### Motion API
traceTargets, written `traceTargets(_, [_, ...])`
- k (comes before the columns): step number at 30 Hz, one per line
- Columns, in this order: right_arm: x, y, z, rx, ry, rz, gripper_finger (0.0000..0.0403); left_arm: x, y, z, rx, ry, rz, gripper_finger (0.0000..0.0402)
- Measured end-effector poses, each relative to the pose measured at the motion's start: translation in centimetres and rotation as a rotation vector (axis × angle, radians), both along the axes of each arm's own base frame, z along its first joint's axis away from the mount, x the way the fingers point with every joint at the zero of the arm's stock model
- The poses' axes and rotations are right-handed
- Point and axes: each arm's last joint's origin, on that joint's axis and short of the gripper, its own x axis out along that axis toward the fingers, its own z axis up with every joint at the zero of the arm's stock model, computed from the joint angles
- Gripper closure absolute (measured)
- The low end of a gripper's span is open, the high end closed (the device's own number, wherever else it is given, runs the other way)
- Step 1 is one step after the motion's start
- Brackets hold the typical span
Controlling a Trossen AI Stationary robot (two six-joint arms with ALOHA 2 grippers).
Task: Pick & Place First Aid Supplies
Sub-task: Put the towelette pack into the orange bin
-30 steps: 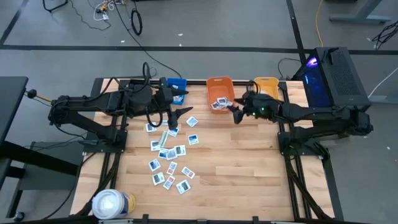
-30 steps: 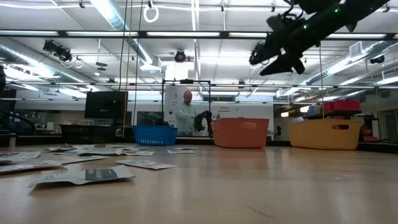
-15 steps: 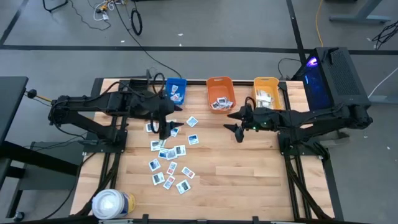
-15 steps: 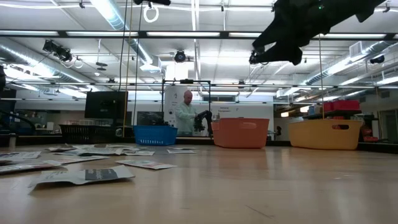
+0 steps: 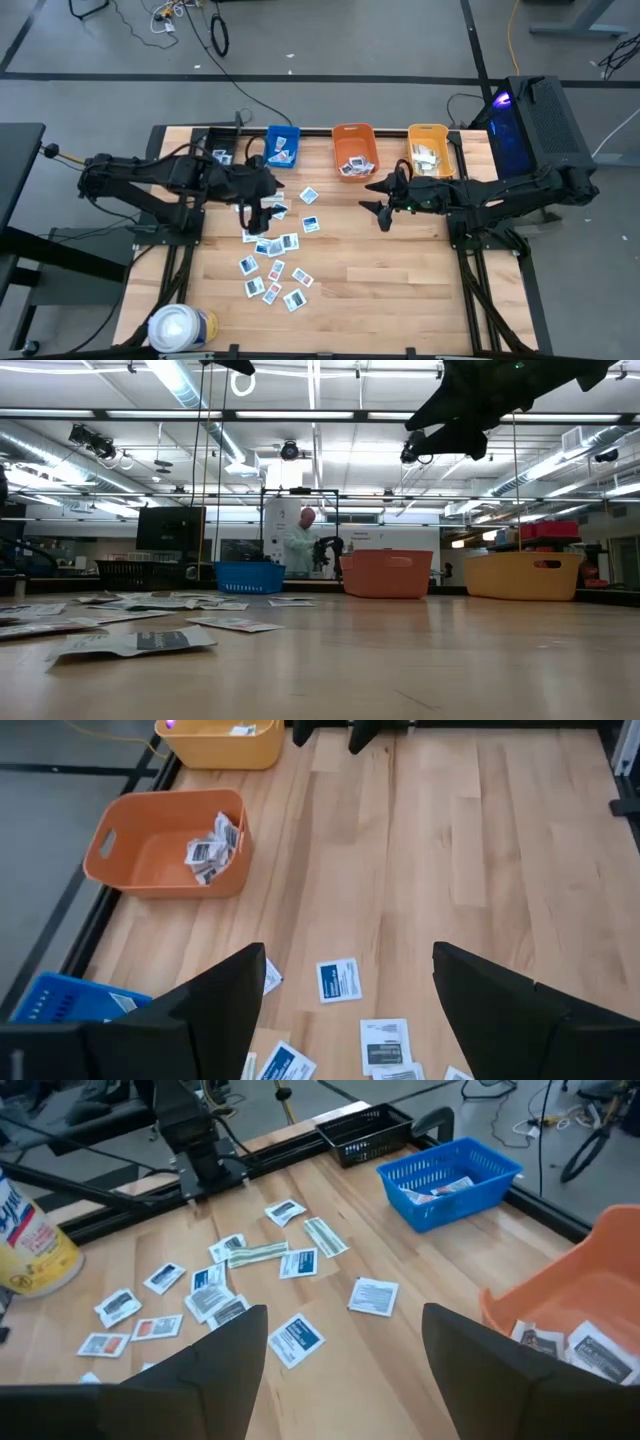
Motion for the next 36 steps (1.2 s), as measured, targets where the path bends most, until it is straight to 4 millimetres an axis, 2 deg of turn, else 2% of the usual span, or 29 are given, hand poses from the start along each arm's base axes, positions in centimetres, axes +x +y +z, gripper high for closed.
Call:
traceTargets(6, [0.0, 0.0, 0.0, 0.008, -0.002, -0.001, 0.0136, 0.4, -1.1, -0.4, -0.027, -0.056, -0.042, 0.0109])
traceTargets(10, [0.0, 0.0, 0.0, 0.007, -0.001, -0.002, 0.0136, 0.8, -1.5, -2.7, -0.073, -0.083, -0.093, 0.0109])
traceTargets(15, [0.0, 0.0, -0.1, 0.0, 0.009, 0.002, 0.0136, 0.5, -1.5, -6.0, -0.138, -0.083, -0.078, 0.0109])
traceTargets(22, [0.2, 0.1, -0.3, -0.021, 0.024, 0.03, 0.0136, -1.5, -1.2, -8.3, -0.2, -0.124, -0.031, 0.0109])
traceTargets(31, [0.4, 0.1, -0.4, -0.019, 0.027, 0.058, 0.0136, -5.8, 0.0, -10.0, -0.146, -0.168, 0.08, 0.0109])
traceTargets(36, [0.4, 0.1, -0.4, -0.014, 0.027, 0.056, 0.0136, -6.7, 0.4, -11.0, -0.155, -0.157, 0.108, 0.0109])
